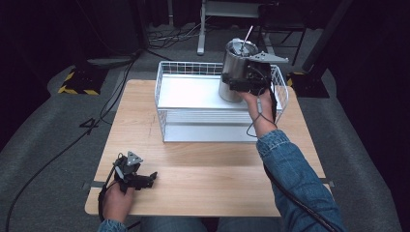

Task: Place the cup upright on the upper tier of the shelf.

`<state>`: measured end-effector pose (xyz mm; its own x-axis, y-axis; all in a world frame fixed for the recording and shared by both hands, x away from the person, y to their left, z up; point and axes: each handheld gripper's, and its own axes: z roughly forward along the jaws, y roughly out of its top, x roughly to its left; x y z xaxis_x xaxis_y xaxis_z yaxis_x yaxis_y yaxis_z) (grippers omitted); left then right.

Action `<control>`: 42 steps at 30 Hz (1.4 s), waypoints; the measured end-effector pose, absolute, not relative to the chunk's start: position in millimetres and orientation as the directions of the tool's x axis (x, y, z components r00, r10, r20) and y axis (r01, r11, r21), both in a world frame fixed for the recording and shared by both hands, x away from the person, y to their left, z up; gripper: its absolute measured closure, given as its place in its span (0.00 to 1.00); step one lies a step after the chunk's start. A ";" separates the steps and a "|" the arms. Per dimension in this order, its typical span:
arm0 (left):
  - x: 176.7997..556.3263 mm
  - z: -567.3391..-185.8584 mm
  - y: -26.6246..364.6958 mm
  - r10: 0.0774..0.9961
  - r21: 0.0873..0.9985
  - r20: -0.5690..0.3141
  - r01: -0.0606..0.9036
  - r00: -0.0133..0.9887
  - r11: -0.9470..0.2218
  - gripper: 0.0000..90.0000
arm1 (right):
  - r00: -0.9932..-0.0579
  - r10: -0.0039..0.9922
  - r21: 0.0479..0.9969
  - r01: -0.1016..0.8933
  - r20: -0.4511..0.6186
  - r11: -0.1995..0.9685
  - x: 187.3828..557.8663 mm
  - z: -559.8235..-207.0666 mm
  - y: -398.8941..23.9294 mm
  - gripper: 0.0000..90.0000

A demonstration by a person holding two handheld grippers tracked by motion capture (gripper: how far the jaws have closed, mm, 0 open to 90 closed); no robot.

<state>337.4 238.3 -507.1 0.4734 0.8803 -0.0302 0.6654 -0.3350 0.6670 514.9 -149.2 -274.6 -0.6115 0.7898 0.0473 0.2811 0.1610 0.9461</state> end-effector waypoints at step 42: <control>338.0 -507.1 238.2 0.881 0.669 -0.029 0.664 0.471 -0.333 0.00 | -0.625 0.780 0.953 0.242 0.011 0.181 502.8 -276.1 -156.6 0.00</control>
